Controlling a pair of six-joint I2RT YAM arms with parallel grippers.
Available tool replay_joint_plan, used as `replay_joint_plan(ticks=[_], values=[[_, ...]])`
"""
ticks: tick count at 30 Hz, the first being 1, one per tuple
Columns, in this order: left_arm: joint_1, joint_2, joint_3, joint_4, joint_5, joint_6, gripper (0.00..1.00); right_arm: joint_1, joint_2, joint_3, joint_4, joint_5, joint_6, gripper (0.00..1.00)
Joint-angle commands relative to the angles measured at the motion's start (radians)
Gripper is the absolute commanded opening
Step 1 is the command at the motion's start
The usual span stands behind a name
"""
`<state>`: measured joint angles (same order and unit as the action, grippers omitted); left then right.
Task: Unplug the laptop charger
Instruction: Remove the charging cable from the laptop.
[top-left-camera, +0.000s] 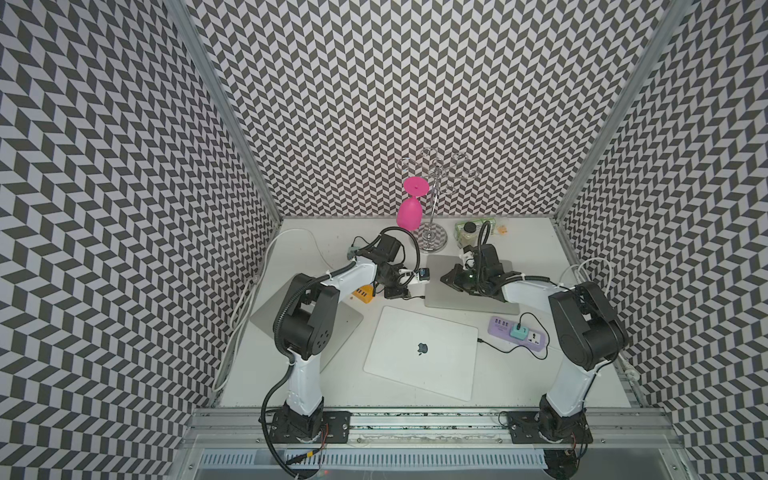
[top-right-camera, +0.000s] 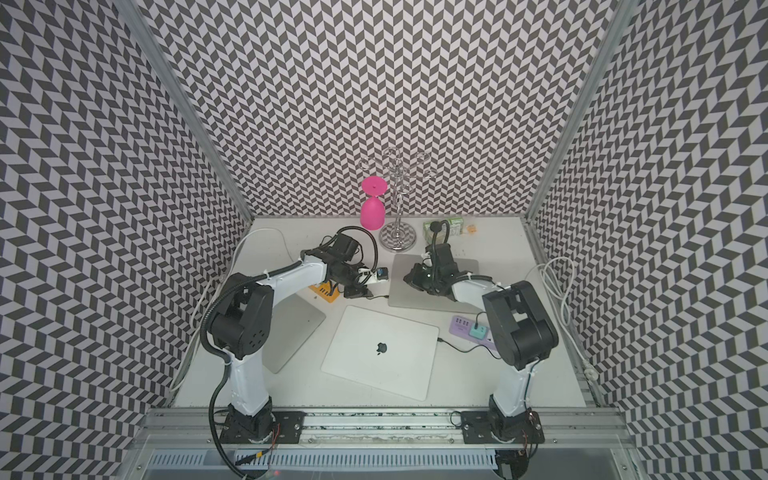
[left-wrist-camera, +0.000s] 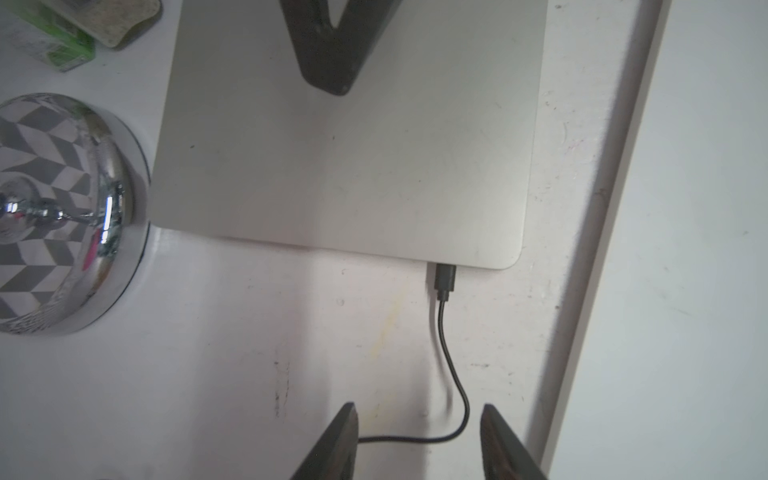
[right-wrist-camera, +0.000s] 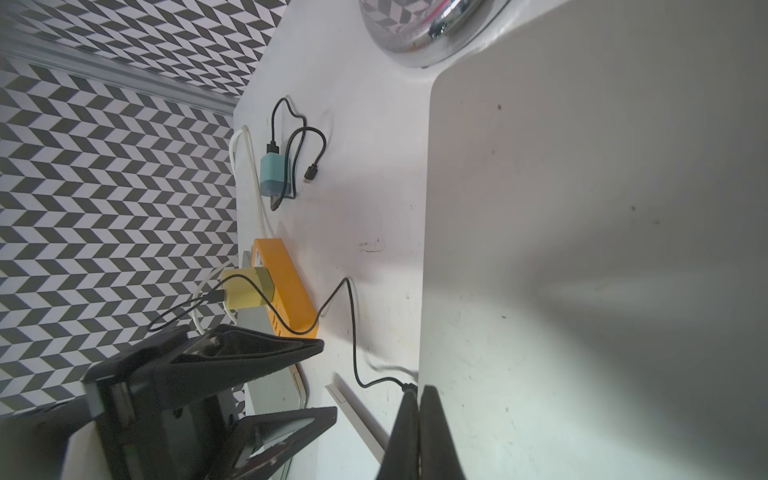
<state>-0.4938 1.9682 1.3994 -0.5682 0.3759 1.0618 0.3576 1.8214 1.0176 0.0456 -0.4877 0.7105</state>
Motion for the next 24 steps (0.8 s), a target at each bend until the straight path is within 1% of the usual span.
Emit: replay_joint_plan(ticks=[1, 6, 9, 13, 20, 24], values=[[-0.029, 0.041, 0.052, -0.034, -0.006, 0.016, 0.48, -0.013, 0.019, -0.027, 0.025, -0.033, -0.017, 0.0], [-0.044, 0.108, 0.108, -0.052, -0.034, -0.002, 0.46, -0.022, 0.008, -0.064, 0.042, -0.05, -0.02, 0.0], [-0.045, 0.129, 0.119, -0.051, -0.031, 0.007, 0.45, -0.023, 0.004, -0.094, 0.066, -0.066, -0.007, 0.0], [-0.045, 0.161, 0.149, -0.071, -0.02, 0.007, 0.41, -0.023, 0.009, -0.125, 0.094, -0.086, 0.007, 0.0], [-0.053, 0.172, 0.151, -0.071, 0.008, 0.022, 0.36, -0.025, 0.021, -0.137, 0.097, -0.092, 0.0, 0.0], [-0.052, 0.166, 0.144, -0.07, 0.022, 0.037, 0.35, -0.026, 0.031, -0.14, 0.107, -0.101, 0.003, 0.0]])
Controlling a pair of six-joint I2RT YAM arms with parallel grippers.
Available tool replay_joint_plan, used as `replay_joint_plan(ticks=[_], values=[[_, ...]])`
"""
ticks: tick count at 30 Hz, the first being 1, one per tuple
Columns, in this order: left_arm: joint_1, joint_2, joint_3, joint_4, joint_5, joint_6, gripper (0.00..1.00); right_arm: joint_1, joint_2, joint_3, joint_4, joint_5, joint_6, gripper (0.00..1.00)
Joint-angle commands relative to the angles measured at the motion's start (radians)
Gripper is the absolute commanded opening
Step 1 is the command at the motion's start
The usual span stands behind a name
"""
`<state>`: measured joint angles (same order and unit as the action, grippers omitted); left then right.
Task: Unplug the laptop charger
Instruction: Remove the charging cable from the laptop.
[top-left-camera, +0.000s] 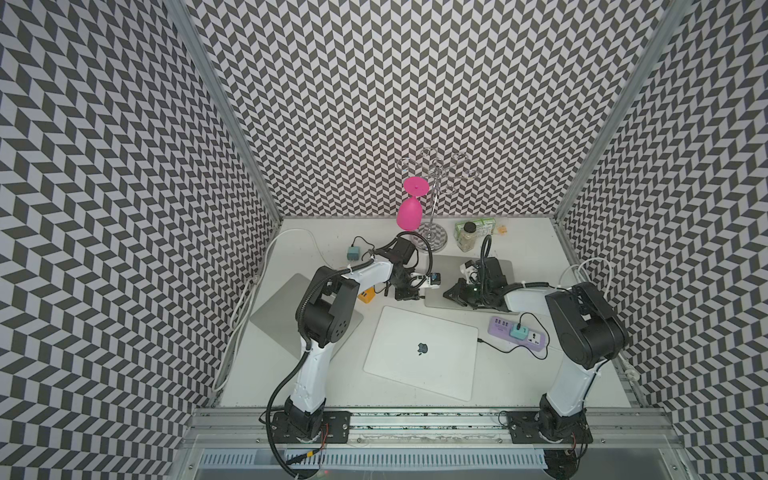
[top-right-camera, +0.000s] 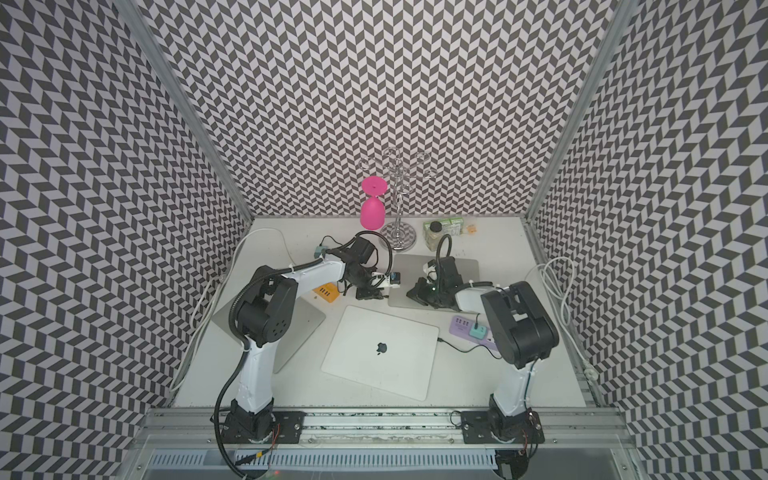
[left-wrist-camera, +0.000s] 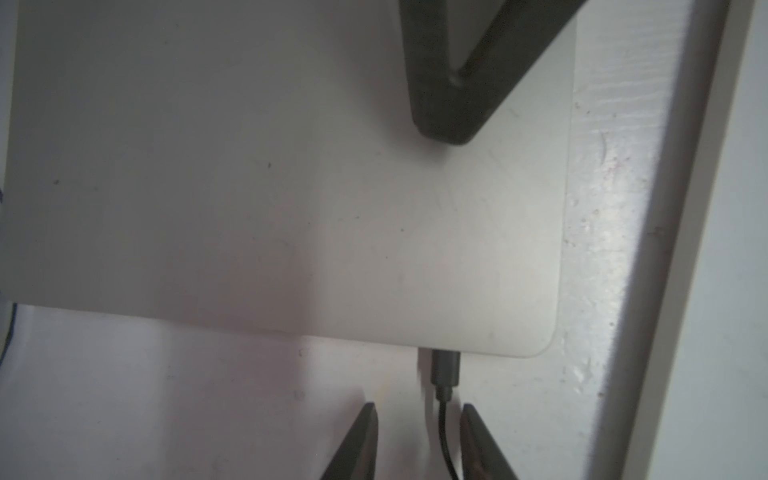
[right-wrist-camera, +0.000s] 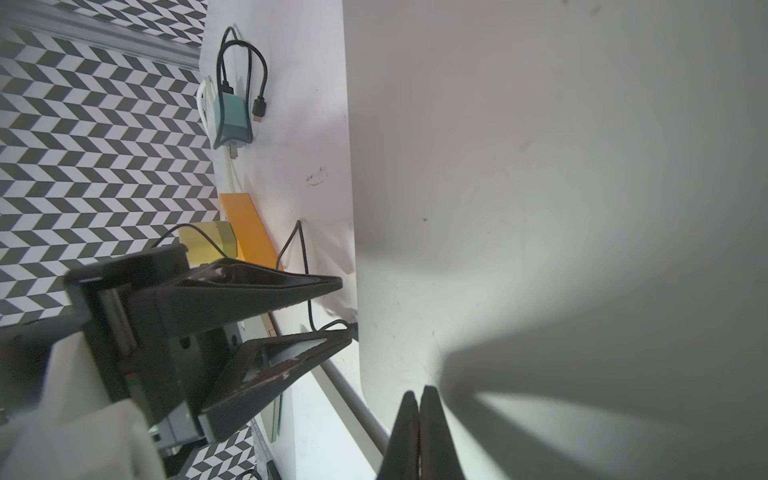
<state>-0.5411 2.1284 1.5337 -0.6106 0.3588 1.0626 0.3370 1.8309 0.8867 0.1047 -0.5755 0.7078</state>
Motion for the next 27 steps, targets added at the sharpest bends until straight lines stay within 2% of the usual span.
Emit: replay_joint_plan(ticks=[1, 27], values=[[-0.004, 0.004, 0.006, -0.025, 0.046, 0.042, 0.35, -0.008, 0.023, -0.009, 0.048, -0.016, 0.004, 0.0], [-0.025, 0.036, 0.014, -0.025, 0.065, 0.033, 0.23, -0.036, 0.041, -0.022, 0.046, -0.044, -0.017, 0.0]])
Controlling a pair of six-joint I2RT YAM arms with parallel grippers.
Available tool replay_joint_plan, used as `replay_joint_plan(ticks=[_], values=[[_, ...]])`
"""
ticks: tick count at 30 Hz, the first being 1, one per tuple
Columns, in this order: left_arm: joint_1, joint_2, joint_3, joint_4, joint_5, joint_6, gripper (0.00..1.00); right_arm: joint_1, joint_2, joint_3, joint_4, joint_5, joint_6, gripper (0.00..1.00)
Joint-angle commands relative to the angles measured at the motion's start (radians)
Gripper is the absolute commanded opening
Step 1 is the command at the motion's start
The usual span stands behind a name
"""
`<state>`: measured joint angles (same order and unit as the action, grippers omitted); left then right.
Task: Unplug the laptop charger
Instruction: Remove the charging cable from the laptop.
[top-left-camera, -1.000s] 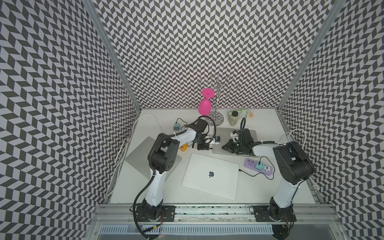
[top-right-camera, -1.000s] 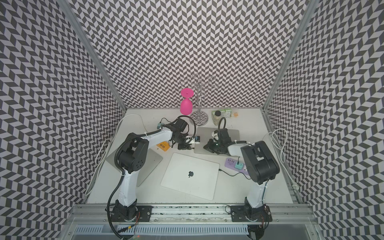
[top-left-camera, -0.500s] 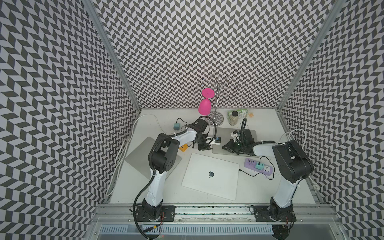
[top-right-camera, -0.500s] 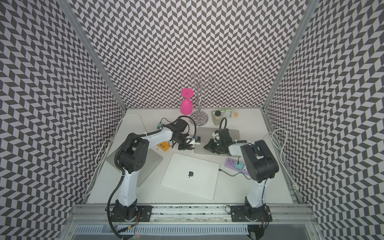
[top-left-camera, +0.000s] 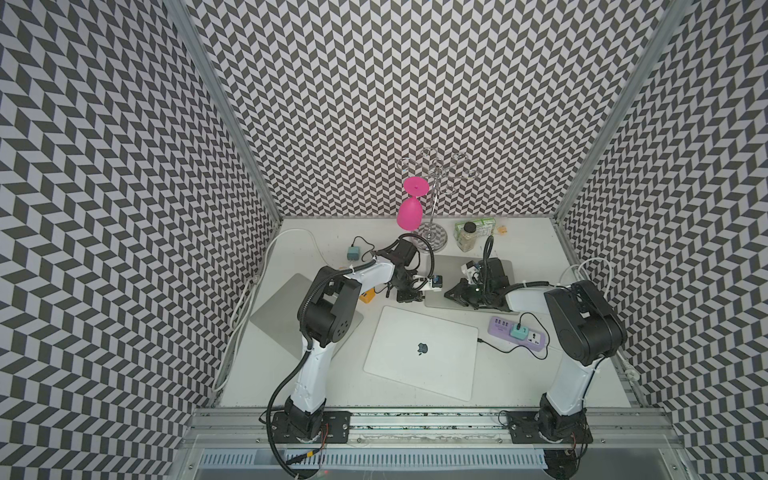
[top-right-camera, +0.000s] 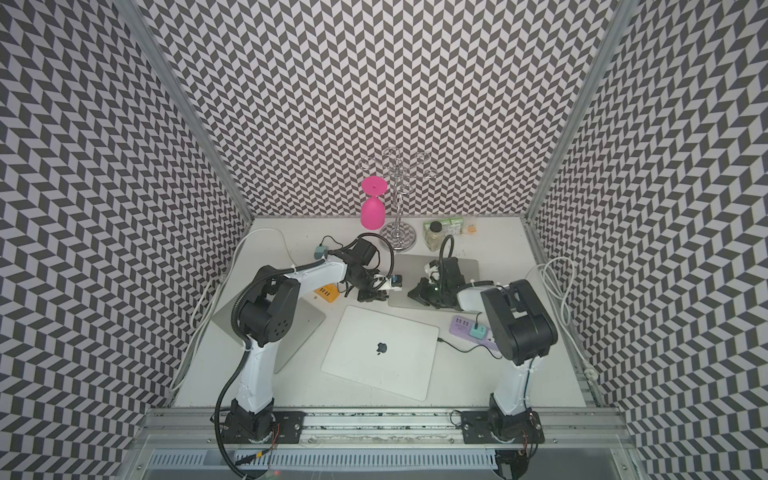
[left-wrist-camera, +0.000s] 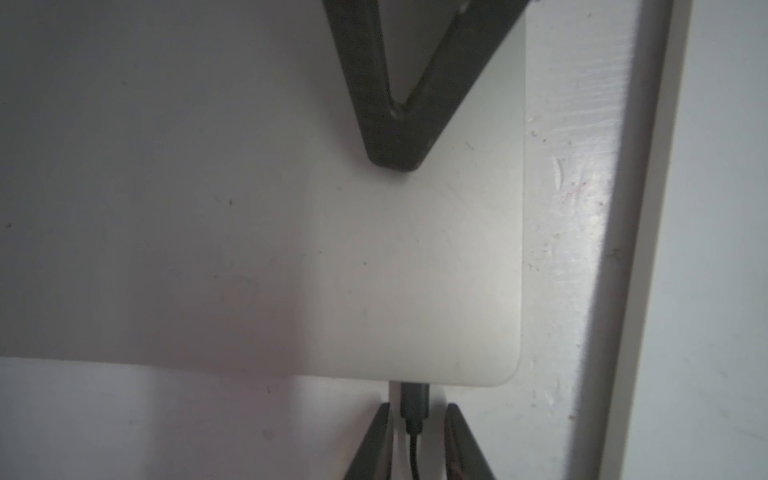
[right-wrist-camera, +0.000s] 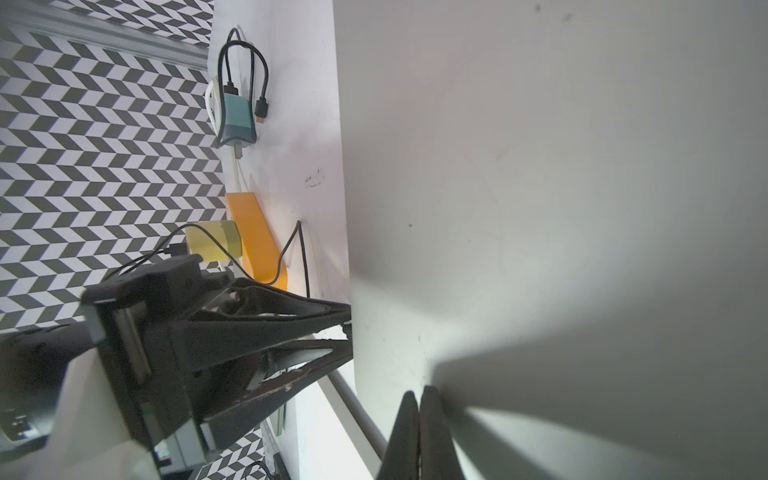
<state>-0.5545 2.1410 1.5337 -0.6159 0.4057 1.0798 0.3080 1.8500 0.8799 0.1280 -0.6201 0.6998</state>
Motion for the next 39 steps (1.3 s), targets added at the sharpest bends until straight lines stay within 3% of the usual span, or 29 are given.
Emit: replay_joint_plan(ticks=[1, 21, 27, 36, 39], values=[[-0.012, 0.023, 0.016, -0.019, 0.019, 0.015, 0.23, -0.007, 0.022, -0.015, 0.023, 0.0, -0.009, 0.0], [-0.025, 0.027, 0.015, 0.005, -0.015, 0.006, 0.13, -0.01, 0.04, -0.043, 0.033, -0.001, -0.016, 0.0], [-0.025, 0.004, -0.009, 0.024, -0.021, 0.018, 0.0, -0.016, 0.046, -0.057, 0.027, 0.007, -0.021, 0.0], [-0.022, 0.004, -0.012, 0.013, -0.041, 0.001, 0.0, -0.018, 0.049, -0.059, 0.024, 0.012, -0.022, 0.0], [-0.022, 0.005, -0.016, 0.061, -0.092, -0.069, 0.0, -0.018, 0.048, -0.062, 0.021, 0.024, -0.021, 0.0]])
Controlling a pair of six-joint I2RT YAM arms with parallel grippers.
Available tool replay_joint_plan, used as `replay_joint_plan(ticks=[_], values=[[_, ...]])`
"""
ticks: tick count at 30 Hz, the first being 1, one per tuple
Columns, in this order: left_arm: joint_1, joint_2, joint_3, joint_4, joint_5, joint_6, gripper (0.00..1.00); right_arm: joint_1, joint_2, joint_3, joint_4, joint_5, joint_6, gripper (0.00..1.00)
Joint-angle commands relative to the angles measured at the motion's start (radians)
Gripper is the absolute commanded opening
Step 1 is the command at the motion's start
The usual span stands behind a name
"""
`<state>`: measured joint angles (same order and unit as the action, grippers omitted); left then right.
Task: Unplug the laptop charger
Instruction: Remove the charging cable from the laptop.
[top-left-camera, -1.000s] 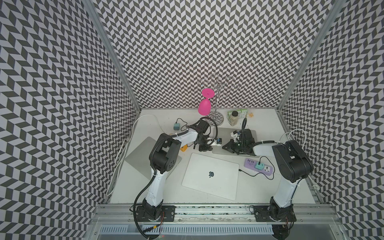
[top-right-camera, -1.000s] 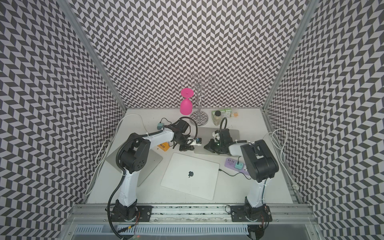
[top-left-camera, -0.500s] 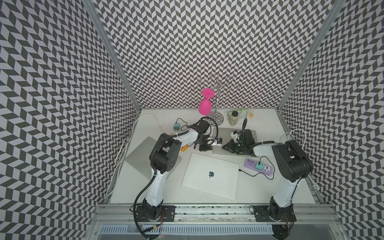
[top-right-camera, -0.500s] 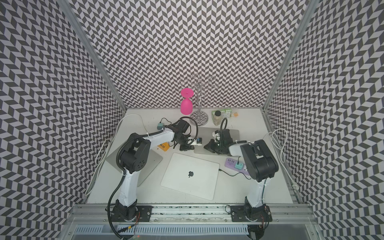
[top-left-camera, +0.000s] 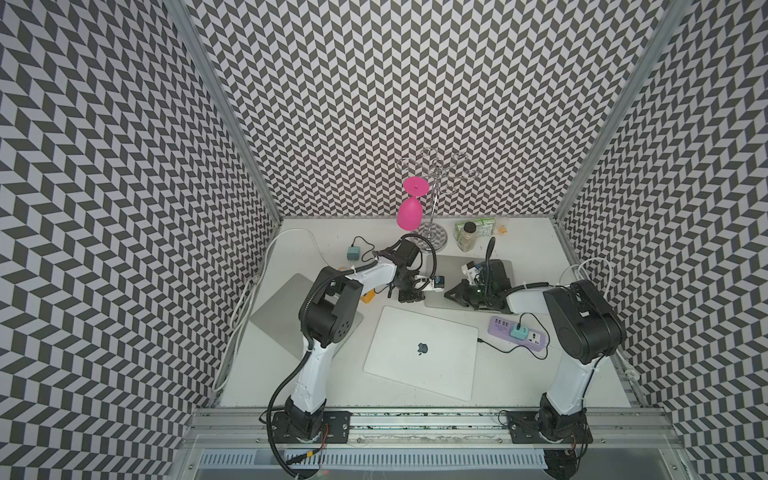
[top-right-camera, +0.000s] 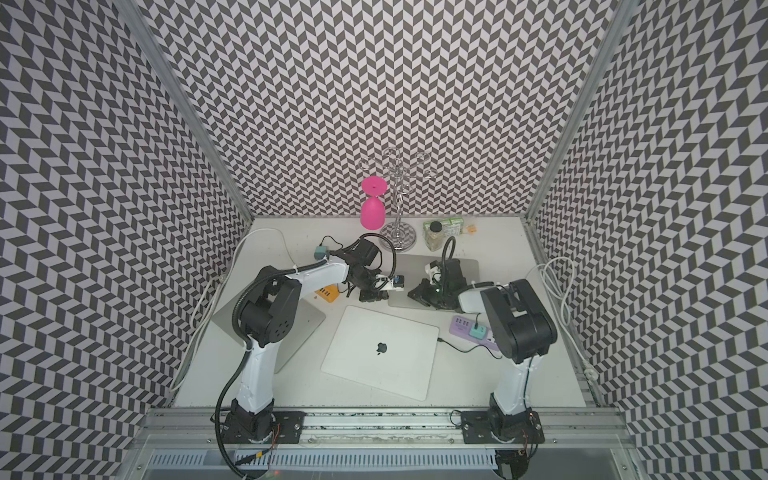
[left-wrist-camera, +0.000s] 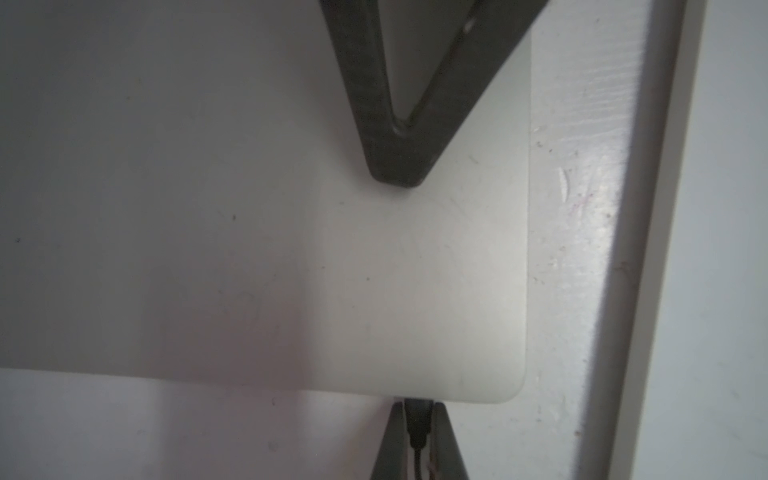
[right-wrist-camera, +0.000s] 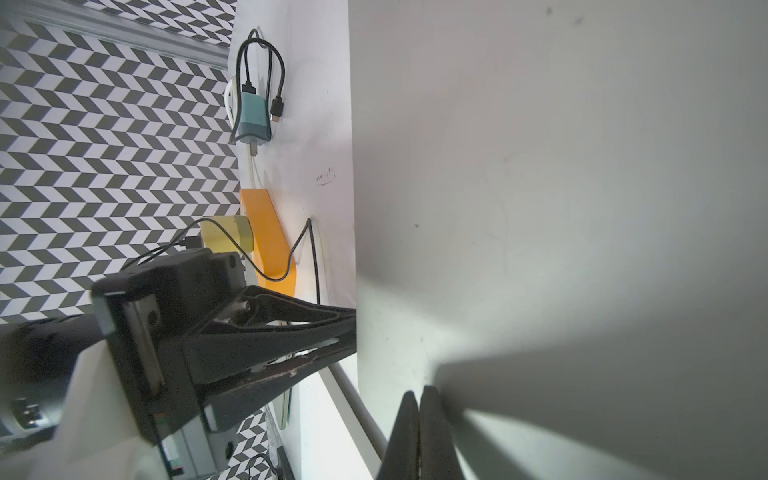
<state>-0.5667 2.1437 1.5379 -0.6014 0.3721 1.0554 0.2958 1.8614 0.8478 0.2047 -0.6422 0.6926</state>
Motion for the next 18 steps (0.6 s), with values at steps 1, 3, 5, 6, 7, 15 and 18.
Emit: replay_joint_plan(ticks=[1, 3, 5, 6, 7, 15, 18], values=[[-0.007, 0.007, -0.012, 0.039, -0.058, -0.055, 0.0, -0.007, 0.035, -0.032, -0.056, 0.052, -0.013, 0.0], [-0.001, 0.018, 0.01, 0.01, -0.044, -0.067, 0.0, -0.007, 0.032, -0.033, -0.057, 0.055, -0.013, 0.0], [0.003, 0.021, 0.021, -0.018, -0.025, -0.058, 0.0, -0.008, 0.033, -0.033, -0.057, 0.055, -0.013, 0.0], [0.004, 0.019, 0.017, -0.023, -0.024, -0.046, 0.0, -0.009, 0.034, -0.034, -0.057, 0.056, -0.014, 0.0], [0.003, 0.011, 0.005, -0.019, -0.031, -0.024, 0.0, -0.009, 0.035, -0.034, -0.059, 0.058, -0.015, 0.0], [-0.004, -0.104, -0.179, 0.207, -0.083, 0.063, 0.0, -0.011, 0.042, -0.031, -0.064, 0.067, -0.022, 0.0], [-0.002, -0.076, -0.121, 0.136, -0.075, 0.003, 0.0, -0.011, 0.045, -0.028, -0.062, 0.065, -0.02, 0.0]])
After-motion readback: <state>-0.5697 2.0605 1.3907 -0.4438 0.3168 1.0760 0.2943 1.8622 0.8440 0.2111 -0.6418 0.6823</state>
